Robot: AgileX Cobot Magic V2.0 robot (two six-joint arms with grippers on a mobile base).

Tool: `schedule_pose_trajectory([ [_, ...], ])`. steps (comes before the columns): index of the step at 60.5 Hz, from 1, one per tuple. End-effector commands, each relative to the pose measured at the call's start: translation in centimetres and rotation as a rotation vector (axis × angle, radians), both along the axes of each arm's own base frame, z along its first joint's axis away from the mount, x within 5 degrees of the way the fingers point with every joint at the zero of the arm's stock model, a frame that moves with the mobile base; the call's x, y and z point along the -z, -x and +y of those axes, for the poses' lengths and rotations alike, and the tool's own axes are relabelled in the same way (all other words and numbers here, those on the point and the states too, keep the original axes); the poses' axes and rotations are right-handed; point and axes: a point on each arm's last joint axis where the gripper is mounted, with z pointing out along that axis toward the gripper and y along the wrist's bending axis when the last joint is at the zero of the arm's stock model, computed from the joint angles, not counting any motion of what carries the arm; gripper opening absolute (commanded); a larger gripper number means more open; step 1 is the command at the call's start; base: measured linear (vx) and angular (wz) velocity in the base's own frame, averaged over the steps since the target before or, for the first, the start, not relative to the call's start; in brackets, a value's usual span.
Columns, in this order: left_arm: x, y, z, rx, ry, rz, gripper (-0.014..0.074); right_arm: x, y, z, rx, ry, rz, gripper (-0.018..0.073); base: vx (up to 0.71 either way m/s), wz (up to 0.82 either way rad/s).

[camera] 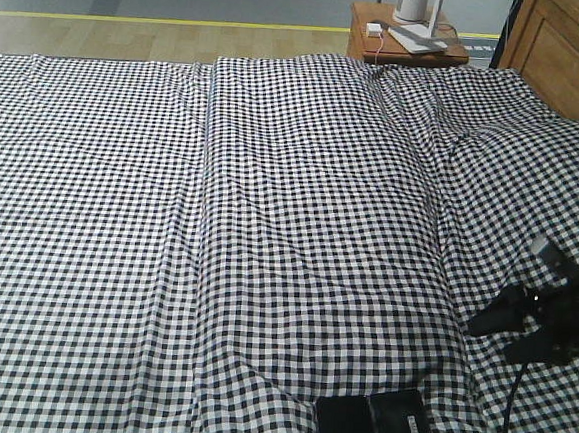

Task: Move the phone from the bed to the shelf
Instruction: 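Move the right gripper down toward the black phone on the sheet, then close the right gripper on the black phone's edge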

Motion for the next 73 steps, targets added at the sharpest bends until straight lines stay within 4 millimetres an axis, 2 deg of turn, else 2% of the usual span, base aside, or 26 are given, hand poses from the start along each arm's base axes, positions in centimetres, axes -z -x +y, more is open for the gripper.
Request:
schedule_pose_trajectory([
  [1, -1.6, 0.1, 0.0, 0.004, 0.004, -0.107, 0.0001, -0.3, -0.7, 0.2, -0.027, -0.123, -0.031, 0.0634, 0.00, 0.00],
  [10, -1.6, 0.1, 0.0, 0.004, 0.004, -0.107, 0.0001, 3.4, -1.2, 0.1, -0.056, -0.188, 0.012, 0.0627, 0.00, 0.00],
  [23, -1.6, 0.1, 0.0, 0.004, 0.004, -0.107, 0.0001, 7.1, -1.8, -0.1, -0.064, -0.210, 0.041, 0.0617, 0.00, 0.00],
  [38, -1.6, 0.1, 0.0, 0.004, 0.004, -0.107, 0.0001, 11.0, -1.7, 1.9, -0.131, -0.259, 0.040, 0.0607, 0.00, 0.00],
  [49, -1.6, 0.1, 0.0, 0.004, 0.004, -0.107, 0.0001, 13.0, -2.1, 2.0, -0.130, -0.267, 0.049, 0.0600, 0.00, 0.00],
  [73, -1.6, 0.1, 0.0, 0.004, 0.004, -0.107, 0.0001, 15.4, -2.0, 2.5, -0.085, -0.323, 0.030, 0.0594, 0.00, 0.00],
])
